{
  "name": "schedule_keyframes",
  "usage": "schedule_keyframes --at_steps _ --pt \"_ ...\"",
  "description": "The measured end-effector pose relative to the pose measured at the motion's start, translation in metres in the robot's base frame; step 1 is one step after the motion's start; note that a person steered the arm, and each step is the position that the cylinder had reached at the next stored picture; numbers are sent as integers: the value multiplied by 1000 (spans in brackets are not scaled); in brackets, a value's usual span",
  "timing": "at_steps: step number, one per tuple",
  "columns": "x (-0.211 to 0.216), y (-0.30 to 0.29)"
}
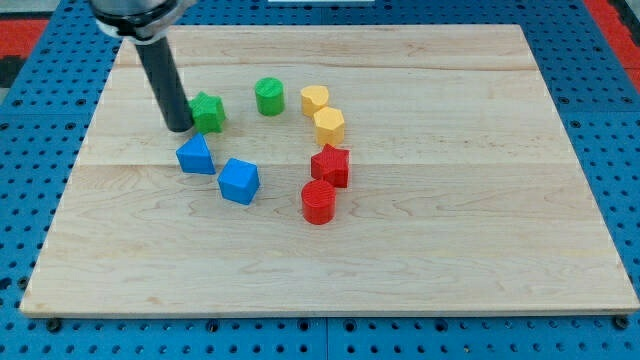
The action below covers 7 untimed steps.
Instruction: Move the blue cube up a bit
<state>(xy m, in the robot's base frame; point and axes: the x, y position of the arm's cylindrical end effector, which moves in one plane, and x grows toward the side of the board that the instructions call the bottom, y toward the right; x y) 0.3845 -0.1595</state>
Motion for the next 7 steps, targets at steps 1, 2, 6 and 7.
schedule_keyframes --at_steps 1,2,6,7 --pt "-1 0" --pt "-5 -69" --pt "173 59" --pt "172 160"
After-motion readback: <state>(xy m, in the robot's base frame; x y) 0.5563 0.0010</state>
